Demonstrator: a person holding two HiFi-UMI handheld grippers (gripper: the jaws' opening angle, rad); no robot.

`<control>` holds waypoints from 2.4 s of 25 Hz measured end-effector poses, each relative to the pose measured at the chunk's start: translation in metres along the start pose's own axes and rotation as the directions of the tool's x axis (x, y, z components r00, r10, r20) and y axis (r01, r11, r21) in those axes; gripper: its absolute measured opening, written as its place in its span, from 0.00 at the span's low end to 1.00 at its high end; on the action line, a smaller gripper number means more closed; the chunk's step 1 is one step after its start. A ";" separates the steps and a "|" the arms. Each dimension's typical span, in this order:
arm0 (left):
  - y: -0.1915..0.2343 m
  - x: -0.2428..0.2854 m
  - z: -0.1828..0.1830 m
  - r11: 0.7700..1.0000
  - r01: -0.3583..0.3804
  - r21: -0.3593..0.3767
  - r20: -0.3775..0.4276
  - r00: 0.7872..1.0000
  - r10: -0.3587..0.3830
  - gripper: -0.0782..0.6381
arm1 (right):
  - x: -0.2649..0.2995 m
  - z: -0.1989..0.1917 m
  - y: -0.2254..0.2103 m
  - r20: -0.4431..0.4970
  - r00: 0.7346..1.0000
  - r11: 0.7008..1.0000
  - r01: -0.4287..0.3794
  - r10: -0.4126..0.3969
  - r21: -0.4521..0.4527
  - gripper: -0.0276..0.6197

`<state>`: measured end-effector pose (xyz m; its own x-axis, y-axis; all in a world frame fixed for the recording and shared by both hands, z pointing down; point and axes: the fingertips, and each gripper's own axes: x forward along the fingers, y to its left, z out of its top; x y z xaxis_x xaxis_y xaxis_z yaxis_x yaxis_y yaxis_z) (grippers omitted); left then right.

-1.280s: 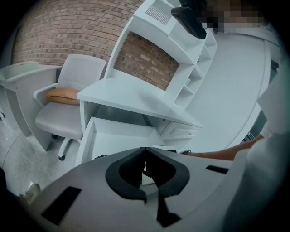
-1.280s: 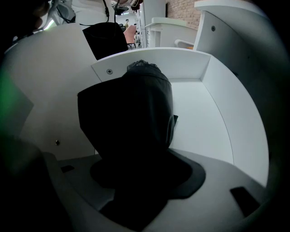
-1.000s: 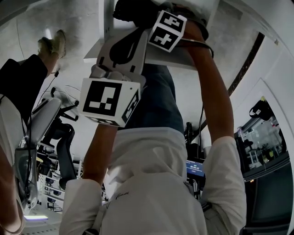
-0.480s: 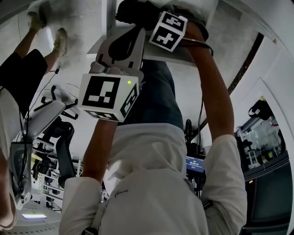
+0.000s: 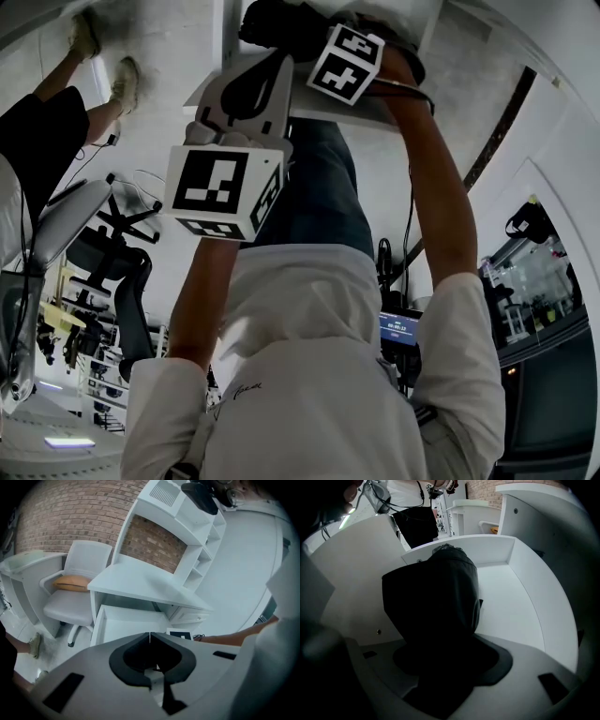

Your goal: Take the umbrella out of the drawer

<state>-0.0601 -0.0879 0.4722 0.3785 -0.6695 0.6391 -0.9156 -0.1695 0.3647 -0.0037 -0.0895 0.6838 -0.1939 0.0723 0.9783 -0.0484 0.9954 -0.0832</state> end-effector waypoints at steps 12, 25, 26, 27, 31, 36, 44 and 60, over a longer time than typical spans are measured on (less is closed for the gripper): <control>0.000 -0.008 0.009 0.996 0.041 -0.081 0.015 0.999 -0.040 0.13 | -0.011 0.001 0.009 0.005 1.000 1.000 0.002 -0.001 -0.004 0.42; -0.003 -0.024 0.025 0.997 0.043 -0.060 0.045 0.998 -0.040 0.13 | -0.042 0.010 -0.004 0.032 0.998 0.998 0.056 -0.057 0.010 0.42; -0.003 -0.026 0.025 0.997 0.043 -0.061 0.047 0.998 -0.041 0.13 | -0.043 0.011 -0.004 0.036 0.998 0.998 0.057 -0.057 0.014 0.42; -0.003 -0.028 0.024 0.997 0.044 -0.060 0.048 0.998 -0.041 0.13 | -0.044 0.011 -0.003 0.039 0.998 0.998 0.055 -0.056 0.018 0.42; -0.004 -0.034 0.024 0.997 0.051 -0.066 0.051 0.998 -0.048 0.13 | -0.049 0.012 -0.002 0.046 0.998 0.998 0.048 -0.050 0.040 0.42; -0.005 -0.040 0.023 0.994 0.066 -0.086 0.055 0.997 -0.062 0.13 | -0.057 0.010 0.003 0.042 0.997 0.997 0.060 -0.062 0.042 0.42; -0.016 -0.044 0.022 0.996 0.090 -0.028 0.035 0.995 -0.089 0.13 | -0.068 0.008 0.003 0.050 0.997 0.997 0.056 -0.059 0.062 0.42; -0.016 -0.059 0.024 0.997 0.073 -0.036 0.031 0.997 -0.072 0.13 | -0.087 0.010 0.010 0.079 0.996 0.995 0.043 -0.050 0.095 0.42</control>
<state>-0.0708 -0.0627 0.4122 0.4387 -0.6775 0.5904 -0.8801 -0.1914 0.4344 0.0032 -0.0869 0.5959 -0.2683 0.0168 0.9632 -0.1493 0.9870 -0.0588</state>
